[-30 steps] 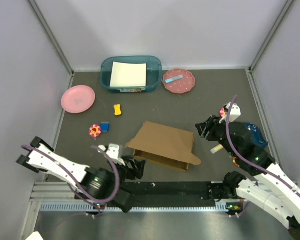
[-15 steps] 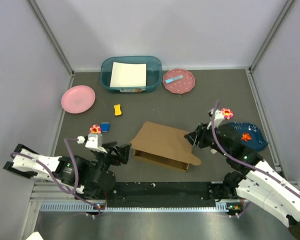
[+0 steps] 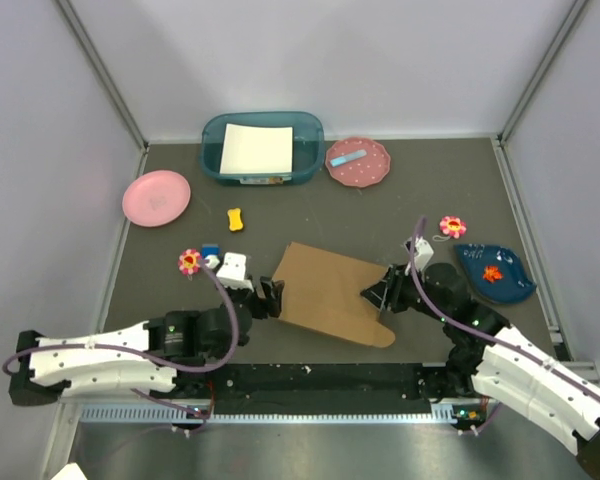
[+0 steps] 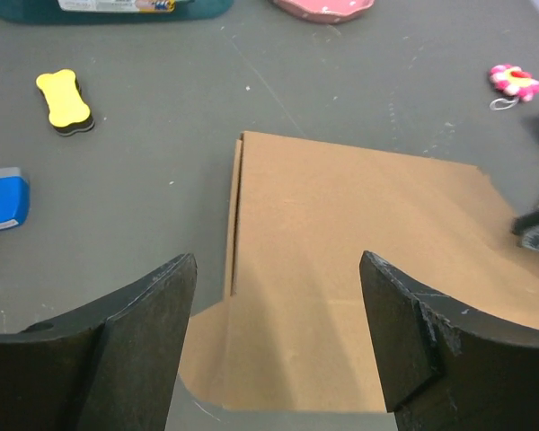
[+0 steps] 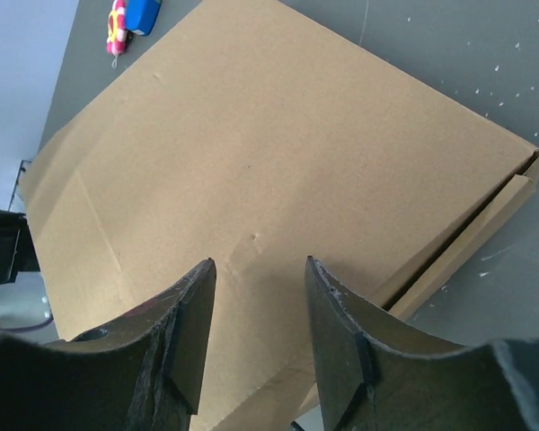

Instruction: Fold the paper box

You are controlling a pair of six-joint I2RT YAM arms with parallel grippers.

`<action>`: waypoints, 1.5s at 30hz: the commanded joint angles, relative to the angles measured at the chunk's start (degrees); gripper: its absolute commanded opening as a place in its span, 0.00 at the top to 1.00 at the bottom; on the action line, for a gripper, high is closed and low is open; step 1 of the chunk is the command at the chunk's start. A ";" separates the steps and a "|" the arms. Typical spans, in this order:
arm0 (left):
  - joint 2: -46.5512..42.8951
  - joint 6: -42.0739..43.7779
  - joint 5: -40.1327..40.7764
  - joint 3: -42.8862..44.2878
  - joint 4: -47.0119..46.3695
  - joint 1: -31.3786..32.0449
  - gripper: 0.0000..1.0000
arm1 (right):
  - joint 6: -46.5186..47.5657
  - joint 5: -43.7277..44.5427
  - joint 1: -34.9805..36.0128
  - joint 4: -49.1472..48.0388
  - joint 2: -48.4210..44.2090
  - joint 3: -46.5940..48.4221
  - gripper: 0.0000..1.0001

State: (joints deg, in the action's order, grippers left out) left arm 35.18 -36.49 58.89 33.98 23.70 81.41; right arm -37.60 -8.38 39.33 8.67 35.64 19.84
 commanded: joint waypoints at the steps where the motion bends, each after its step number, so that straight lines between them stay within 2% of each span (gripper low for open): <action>1: 2.61 4.86 -12.64 0.04 -9.37 -9.57 0.21 | -0.89 1.34 0.48 4.51 -2.58 0.46 0.53; 2: 3.14 4.24 -18.32 -0.75 -9.64 -14.56 0.21 | -0.89 3.00 0.48 5.65 -3.55 1.25 0.52; 5: 5.33 2.14 -25.29 -1.46 -9.56 -22.22 0.21 | -0.72 7.48 0.48 11.01 -6.01 5.47 0.50; 8: 8.06 1.34 -29.25 -0.85 -8.68 -25.85 0.20 | -0.71 10.48 0.48 17.07 -6.72 9.86 0.48; 13: 11.93 0.55 -35.33 -0.75 -8.50 -27.88 0.18 | -2.73 5.76 0.48 24.11 -3.39 12.95 0.38; 20: 11.58 -1.74 -37.89 -5.32 -10.70 -27.88 0.18 | -7.04 -0.39 0.48 28.25 -5.66 10.23 0.36; 29: 10.52 -3.41 -39.55 -8.84 -12.98 -27.88 0.20 | -12.40 -8.83 0.48 21.58 -5.93 4.60 0.33; 39: 10.09 -4.20 -39.73 -9.81 -12.98 -27.88 0.20 | -14.95 -12.27 0.40 14.02 -2.25 1.97 0.33; 45: 10.26 -4.64 -40.00 -10.07 -13.07 -27.88 0.20 | -19.42 -15.26 0.48 4.98 -0.75 -2.95 0.32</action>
State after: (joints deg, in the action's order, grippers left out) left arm 45.87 -40.60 20.12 24.69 12.01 53.60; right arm -53.30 -20.58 39.35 22.24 34.24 20.05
